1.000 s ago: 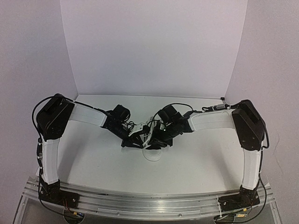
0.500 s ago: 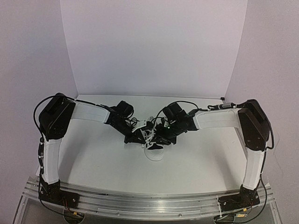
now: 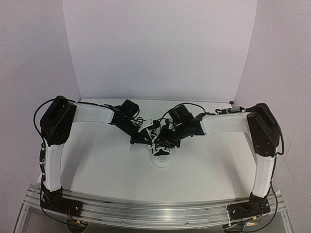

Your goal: Tie the shoes

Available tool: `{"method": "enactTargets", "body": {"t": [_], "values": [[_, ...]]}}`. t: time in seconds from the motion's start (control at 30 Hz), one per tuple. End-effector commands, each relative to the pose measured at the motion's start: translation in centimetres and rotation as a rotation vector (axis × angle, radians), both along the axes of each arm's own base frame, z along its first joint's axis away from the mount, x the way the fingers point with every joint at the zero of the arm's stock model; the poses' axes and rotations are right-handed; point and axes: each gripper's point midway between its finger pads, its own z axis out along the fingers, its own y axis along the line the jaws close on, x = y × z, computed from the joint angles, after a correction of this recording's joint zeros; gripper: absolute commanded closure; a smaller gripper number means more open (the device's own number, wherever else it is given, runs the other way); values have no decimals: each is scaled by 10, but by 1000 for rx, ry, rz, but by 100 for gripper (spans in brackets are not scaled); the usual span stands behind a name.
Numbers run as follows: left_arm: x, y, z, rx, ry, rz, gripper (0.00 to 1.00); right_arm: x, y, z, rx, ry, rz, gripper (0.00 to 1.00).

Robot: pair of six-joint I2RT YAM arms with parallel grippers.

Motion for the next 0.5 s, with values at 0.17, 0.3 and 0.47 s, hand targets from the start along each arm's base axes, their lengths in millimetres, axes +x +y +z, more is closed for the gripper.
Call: {"method": "enactTargets", "body": {"t": [0.17,0.3,0.47], "values": [[7,2,10,-1,-29,11,100,2,5,11,73,-4,-35,65],[7,2,9,0,-24,11,100,9,6,3,59,-8,-61,72],[5,3,7,4,-18,9,100,18,11,3,66,-14,-78,76]]}}
